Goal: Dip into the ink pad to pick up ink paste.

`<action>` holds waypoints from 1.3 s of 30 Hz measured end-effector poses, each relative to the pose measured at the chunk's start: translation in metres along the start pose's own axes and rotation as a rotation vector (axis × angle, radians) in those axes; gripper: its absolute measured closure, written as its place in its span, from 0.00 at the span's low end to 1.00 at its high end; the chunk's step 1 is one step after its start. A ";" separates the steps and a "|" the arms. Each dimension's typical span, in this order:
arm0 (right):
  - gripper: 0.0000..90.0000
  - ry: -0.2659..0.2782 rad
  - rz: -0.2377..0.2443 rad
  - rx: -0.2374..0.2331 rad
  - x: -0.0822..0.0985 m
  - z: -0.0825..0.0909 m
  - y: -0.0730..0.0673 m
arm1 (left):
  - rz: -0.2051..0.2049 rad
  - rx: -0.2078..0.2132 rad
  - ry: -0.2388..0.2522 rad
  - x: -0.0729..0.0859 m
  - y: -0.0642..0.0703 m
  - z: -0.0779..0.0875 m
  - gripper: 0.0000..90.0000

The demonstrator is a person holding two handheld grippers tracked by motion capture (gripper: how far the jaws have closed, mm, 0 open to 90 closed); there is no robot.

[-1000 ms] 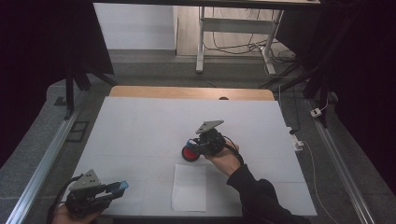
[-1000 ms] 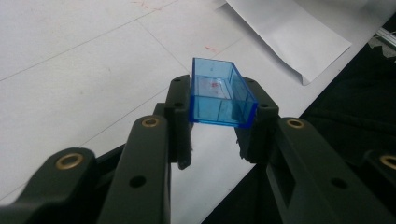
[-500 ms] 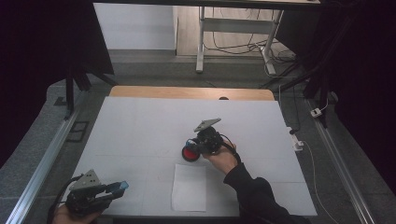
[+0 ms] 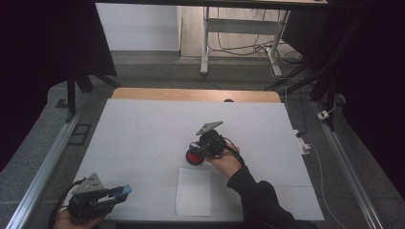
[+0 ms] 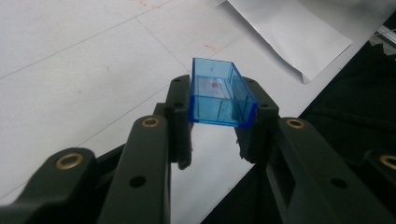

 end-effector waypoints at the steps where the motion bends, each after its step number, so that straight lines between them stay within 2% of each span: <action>1: 0.79 0.012 -0.014 -0.008 0.001 0.000 0.002 | 0.000 0.001 0.000 0.000 0.000 0.000 0.76; 6: 0.79 0.053 -0.081 -0.053 0.006 0.000 0.009 | 0.001 0.002 0.000 0.000 0.000 0.000 0.76; 9: 0.79 0.062 -0.100 -0.065 0.008 0.000 0.011 | 0.001 0.003 0.000 0.000 0.000 0.000 0.76; 18: 0.79 0.014 0.025 0.021 0.002 0.000 -0.003 | -0.003 0.004 -0.001 0.000 0.000 0.000 0.76; 21: 0.78 0.003 0.051 0.037 0.000 0.000 -0.005 | -0.003 0.007 0.000 0.000 0.000 0.000 0.76; 25: 0.78 0.015 0.046 0.031 0.001 0.001 -0.005 | 0.001 0.012 0.005 0.000 0.000 0.001 0.76; 28: 0.78 0.032 0.032 0.051 0.001 0.004 -0.002 | 0.001 0.014 0.009 0.000 -0.001 0.001 0.76; 34: 0.78 0.094 -0.012 0.020 -0.006 0.018 0.000 | 0.001 0.015 0.009 0.000 -0.001 0.001 0.76; 39: 0.78 0.079 -0.002 -0.004 -0.006 0.016 -0.004 | 0.001 0.016 0.009 0.000 0.000 0.001 0.76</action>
Point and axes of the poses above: each handheld gripper's, and its own axes: z roughly backward along the jaws, x roughly out of its underside, y roughly to its right, the point moved 4 cm from there along -z, roughly forward along the jaws, and after that the axes turned 13 degrees about z, right-handed, at the moved point
